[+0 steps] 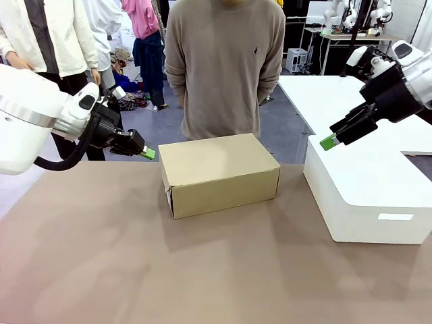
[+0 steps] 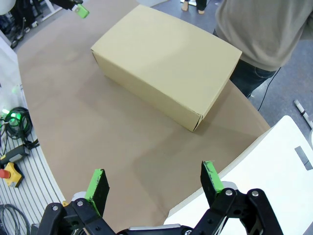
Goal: Pack the shoes into the box.
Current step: Close the Shoes Box, then press down on the lid of the Shoes Box.
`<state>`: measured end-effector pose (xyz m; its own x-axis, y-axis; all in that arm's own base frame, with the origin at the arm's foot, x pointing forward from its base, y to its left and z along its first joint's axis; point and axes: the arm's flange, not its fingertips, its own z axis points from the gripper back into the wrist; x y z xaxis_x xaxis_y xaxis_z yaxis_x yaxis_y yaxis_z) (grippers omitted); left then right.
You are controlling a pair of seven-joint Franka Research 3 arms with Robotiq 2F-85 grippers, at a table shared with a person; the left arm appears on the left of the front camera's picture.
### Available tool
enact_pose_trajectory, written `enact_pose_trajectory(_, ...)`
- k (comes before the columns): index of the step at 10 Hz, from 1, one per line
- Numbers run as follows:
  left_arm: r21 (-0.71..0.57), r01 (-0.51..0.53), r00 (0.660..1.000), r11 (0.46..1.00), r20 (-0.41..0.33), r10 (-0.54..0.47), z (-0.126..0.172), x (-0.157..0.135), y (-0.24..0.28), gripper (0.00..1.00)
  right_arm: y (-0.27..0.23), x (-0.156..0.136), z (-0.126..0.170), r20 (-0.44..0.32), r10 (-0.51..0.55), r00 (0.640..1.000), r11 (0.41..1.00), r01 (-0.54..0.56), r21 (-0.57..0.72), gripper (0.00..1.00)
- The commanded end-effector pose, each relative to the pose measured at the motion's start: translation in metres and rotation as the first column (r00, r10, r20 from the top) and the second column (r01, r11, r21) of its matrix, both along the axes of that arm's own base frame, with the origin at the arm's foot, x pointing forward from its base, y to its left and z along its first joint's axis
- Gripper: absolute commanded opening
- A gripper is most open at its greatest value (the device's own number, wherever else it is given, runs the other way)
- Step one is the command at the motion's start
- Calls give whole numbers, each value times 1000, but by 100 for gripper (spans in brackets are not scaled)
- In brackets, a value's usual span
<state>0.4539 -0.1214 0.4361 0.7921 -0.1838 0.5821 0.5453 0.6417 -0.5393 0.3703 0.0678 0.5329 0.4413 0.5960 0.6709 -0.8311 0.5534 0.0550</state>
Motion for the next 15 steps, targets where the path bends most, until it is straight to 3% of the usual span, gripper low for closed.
enact_pose_trajectory(1, -18, -6, 1000, 1000, 17, 7, -3, -1, 2, 0, 0, 4, 0, 11, 14, 1000, 1000, -14, 27, 100)
enact_pose_trajectory(10, -1, -2, 1000, 1000, -2, 2, -1, 0, 1, 0, 0, 4, 0, 11, 14, 1000, 1000, -14, 27, 100)
enact_pose_trajectory(13, 218, 85, 986, 972, 122, -114, 40, 4, 21, 0, 0, 4, 0, 11, 14, 1000, 1000, -14, 27, 100)
enact_pose_trajectory(15, 341, 173, 969, 924, 112, -222, 61, 7, 37, 0, 0, 4, 0, 11, 14, 1000, 1000, -14, 27, 100)
